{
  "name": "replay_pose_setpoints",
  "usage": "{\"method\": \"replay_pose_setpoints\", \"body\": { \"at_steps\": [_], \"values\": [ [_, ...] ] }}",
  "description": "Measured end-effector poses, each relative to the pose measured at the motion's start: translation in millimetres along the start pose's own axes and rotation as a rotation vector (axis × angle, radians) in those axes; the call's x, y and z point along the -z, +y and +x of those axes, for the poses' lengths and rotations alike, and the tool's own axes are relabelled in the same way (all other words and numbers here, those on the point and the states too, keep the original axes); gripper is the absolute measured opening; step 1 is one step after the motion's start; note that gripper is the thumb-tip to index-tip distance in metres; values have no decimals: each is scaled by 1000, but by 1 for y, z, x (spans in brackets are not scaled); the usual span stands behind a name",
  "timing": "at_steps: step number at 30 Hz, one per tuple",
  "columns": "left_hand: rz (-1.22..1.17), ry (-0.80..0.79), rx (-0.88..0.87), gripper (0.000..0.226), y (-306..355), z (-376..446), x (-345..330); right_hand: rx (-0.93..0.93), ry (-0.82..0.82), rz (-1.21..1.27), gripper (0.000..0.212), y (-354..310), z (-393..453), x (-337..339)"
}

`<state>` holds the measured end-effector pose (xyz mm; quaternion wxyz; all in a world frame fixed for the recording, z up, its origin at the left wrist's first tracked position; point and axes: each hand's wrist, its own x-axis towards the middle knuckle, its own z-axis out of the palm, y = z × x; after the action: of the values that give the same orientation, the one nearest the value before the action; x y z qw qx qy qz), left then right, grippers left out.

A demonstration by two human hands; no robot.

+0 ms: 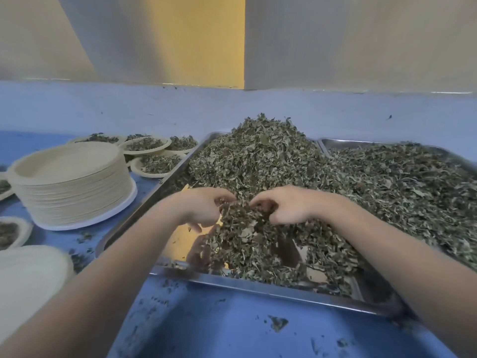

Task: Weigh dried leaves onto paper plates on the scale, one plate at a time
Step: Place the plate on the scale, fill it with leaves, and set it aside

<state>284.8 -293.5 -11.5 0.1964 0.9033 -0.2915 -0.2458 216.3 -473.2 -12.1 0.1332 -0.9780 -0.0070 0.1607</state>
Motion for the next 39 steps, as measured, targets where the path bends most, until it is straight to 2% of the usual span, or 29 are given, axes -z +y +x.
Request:
{"method": "replay_pose_setpoints", "body": {
  "at_steps": [2,4,6,8,10,13,16,20,24,28,32,35,36,39],
  "values": [
    [-72,-137,19,92,0,-8,1,-9,-169,-19,81,0,-9,2],
    [-67,-279,19,110,2,-11,-7,-37,-277,-62,109,-2,-11,-1],
    [92,-275,34,125,4,-10,-18,-58,-284,-131,127,-8,-9,-8],
    [234,-200,81,130,9,-6,-28,-51,-239,-196,131,-14,-3,-16],
    [210,-147,67,117,11,-1,-33,-41,-179,-171,119,-21,2,-21],
    [30,3,10,71,10,3,-39,31,13,-34,76,-28,8,-29],
    [-7,200,4,54,9,2,-45,58,130,123,53,-30,10,-35],
    [-119,300,-37,43,12,-1,-42,61,218,203,58,-32,4,-24],
    [-210,302,-60,32,20,-14,-19,96,243,257,50,-48,-3,0],
    [-218,342,-73,24,13,-45,15,181,285,232,51,-86,-7,20],
    [-101,442,1,26,-14,-92,45,309,303,199,44,-143,-7,29],
    [7,515,87,10,-43,-137,60,419,299,116,40,-196,-3,24],
    [36,541,131,14,-53,-152,63,452,307,80,37,-214,-2,21],
    [-2,566,201,15,-86,-193,68,534,269,138,30,-260,3,6]
  ]
}}
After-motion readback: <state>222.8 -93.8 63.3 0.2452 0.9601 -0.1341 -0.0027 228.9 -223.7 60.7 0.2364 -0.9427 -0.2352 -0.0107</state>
